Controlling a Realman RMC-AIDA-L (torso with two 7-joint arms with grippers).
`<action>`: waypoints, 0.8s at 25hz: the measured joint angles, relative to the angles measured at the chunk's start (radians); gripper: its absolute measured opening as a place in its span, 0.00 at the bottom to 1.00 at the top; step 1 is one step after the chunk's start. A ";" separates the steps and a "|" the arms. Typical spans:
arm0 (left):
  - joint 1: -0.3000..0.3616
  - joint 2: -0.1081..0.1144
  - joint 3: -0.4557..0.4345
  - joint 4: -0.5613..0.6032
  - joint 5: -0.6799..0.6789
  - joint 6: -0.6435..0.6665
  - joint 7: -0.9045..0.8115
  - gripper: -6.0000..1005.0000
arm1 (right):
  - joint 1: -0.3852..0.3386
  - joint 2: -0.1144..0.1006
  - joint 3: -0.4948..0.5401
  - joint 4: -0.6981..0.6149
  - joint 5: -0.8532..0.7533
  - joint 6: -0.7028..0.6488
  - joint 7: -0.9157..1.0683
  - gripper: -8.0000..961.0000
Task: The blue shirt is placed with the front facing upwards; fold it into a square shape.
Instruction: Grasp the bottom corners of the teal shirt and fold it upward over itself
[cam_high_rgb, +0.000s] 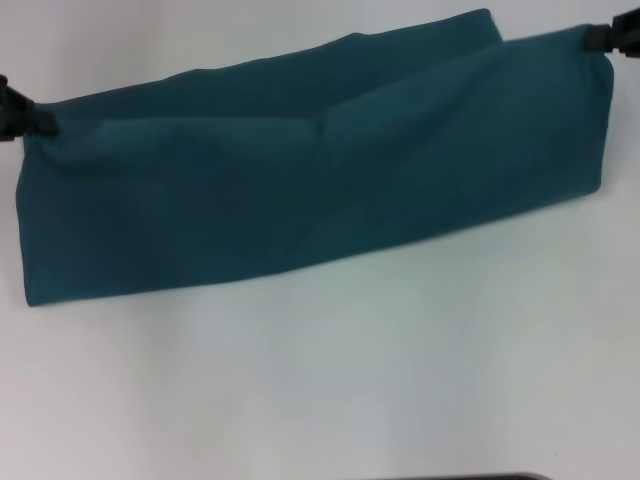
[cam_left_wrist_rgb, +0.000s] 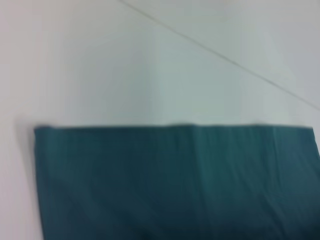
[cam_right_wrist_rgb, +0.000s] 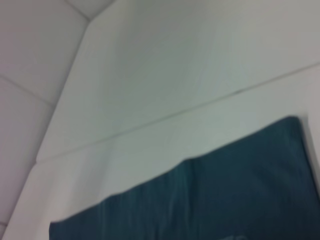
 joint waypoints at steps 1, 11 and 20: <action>-0.001 -0.002 0.000 -0.001 -0.001 -0.011 -0.003 0.03 | 0.001 0.003 -0.001 0.001 0.006 0.011 0.000 0.09; -0.010 -0.026 0.000 0.010 0.004 -0.108 -0.018 0.03 | 0.006 0.048 -0.018 0.004 0.031 0.159 -0.023 0.10; -0.009 -0.037 0.000 -0.004 0.004 -0.147 -0.032 0.03 | 0.026 0.074 -0.108 0.004 0.032 0.313 -0.014 0.10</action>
